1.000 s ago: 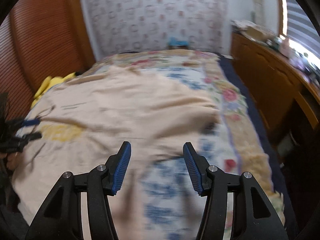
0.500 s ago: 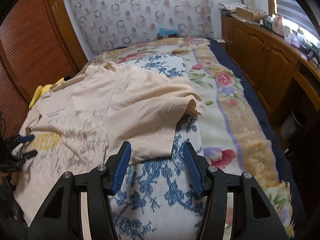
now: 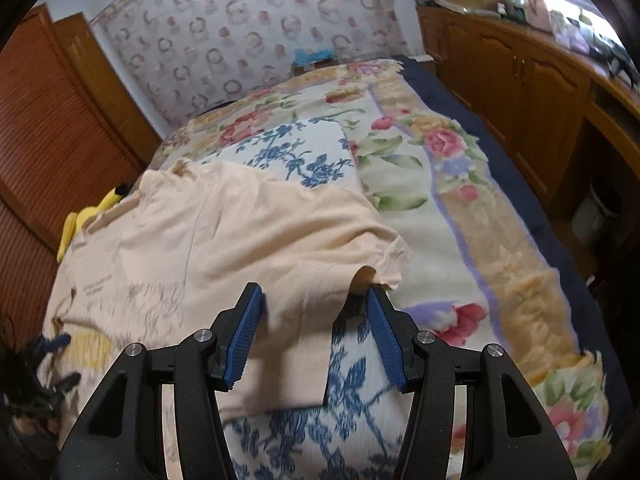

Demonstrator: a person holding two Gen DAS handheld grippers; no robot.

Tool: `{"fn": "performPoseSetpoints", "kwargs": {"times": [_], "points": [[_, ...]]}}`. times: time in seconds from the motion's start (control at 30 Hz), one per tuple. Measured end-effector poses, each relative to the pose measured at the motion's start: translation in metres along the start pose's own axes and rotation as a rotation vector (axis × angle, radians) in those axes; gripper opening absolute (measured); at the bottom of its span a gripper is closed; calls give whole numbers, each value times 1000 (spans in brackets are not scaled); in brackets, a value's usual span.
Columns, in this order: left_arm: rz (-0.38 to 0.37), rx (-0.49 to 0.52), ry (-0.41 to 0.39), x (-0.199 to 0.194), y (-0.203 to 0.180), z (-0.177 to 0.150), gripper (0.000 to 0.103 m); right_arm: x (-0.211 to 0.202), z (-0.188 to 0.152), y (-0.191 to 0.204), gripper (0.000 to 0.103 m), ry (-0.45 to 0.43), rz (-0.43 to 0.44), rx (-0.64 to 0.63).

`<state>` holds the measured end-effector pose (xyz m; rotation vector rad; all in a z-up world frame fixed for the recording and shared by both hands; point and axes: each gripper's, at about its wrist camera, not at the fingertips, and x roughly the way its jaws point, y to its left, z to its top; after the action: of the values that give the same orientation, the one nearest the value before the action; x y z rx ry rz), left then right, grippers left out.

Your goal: Fold small clothes

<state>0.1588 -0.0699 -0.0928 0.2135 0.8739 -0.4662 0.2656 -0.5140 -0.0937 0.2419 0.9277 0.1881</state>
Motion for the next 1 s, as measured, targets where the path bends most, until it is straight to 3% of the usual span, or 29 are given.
{"fn": "performPoseSetpoints", "kwargs": {"times": [0.1, 0.2, 0.23, 0.27, 0.37, 0.63, 0.8, 0.93, 1.0], "points": [[1, 1, 0, 0, 0, 0, 80, 3, 2, 7, 49, 8, -34, -45], [0, 0, 1, 1, 0, 0, 80, 6, 3, 10, 31, 11, -67, -81], [1, 0, 1, 0, -1, 0, 80, 7, 4, 10, 17, 14, -71, -89], [2, 1, 1, 1, 0, 0, 80, 7, 4, 10, 9, 14, -70, -97], [2, 0, 1, 0, 0, 0, 81, -1, 4, 17, 4, -13, -62, -127], [-2, -3, 0, 0, 0, 0, 81, -52, 1, 99, 3, -153, 37, -322], [-2, -4, 0, 0, 0, 0, 81, -64, -24, 168, 3, -148, 156, -496], [-2, -4, 0, 0, 0, 0, 81, -54, -48, 193, 30, -93, 161, -595], [-2, -4, 0, 0, 0, 0, 81, -52, -53, 190, 33, -85, 159, -607]]}}
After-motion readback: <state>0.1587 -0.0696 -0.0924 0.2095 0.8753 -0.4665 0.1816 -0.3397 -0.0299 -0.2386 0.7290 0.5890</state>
